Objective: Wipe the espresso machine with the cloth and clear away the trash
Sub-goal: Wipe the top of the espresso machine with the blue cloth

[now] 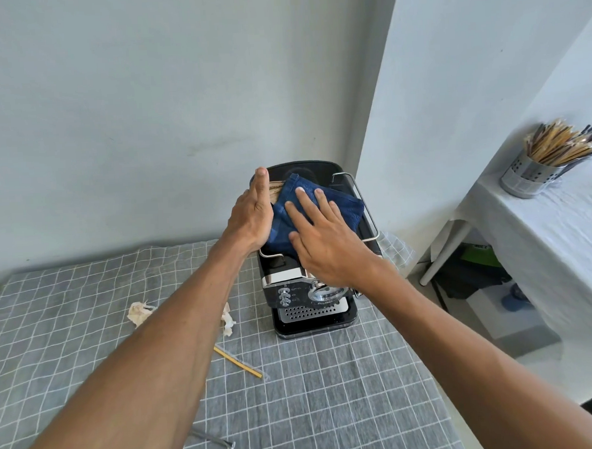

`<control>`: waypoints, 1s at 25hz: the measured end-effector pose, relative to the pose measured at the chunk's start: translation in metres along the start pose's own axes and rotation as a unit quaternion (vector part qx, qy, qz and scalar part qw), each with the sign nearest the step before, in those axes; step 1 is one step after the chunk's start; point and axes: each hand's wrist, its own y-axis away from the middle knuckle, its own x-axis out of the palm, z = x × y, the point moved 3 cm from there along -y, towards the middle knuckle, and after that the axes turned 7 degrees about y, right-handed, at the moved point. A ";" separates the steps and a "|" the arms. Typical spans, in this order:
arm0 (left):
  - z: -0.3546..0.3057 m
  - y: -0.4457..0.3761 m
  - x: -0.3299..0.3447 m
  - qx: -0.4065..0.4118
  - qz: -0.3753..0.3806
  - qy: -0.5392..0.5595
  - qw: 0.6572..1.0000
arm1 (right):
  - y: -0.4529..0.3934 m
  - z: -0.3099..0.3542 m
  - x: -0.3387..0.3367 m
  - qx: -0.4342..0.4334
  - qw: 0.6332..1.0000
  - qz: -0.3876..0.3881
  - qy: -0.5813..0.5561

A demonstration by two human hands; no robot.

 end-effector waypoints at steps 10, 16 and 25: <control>-0.014 0.008 -0.010 0.080 -0.040 -0.219 0.972 | -0.004 -0.038 -0.040 0.033 0.997 -0.051 -0.054; -0.026 0.013 -0.010 0.108 -0.056 -0.288 0.950 | -0.020 -0.068 -0.047 0.116 0.988 0.058 0.084; -0.035 0.035 -0.006 0.212 -0.087 -0.143 0.963 | -0.003 -0.089 -0.049 0.057 0.987 -0.051 -0.140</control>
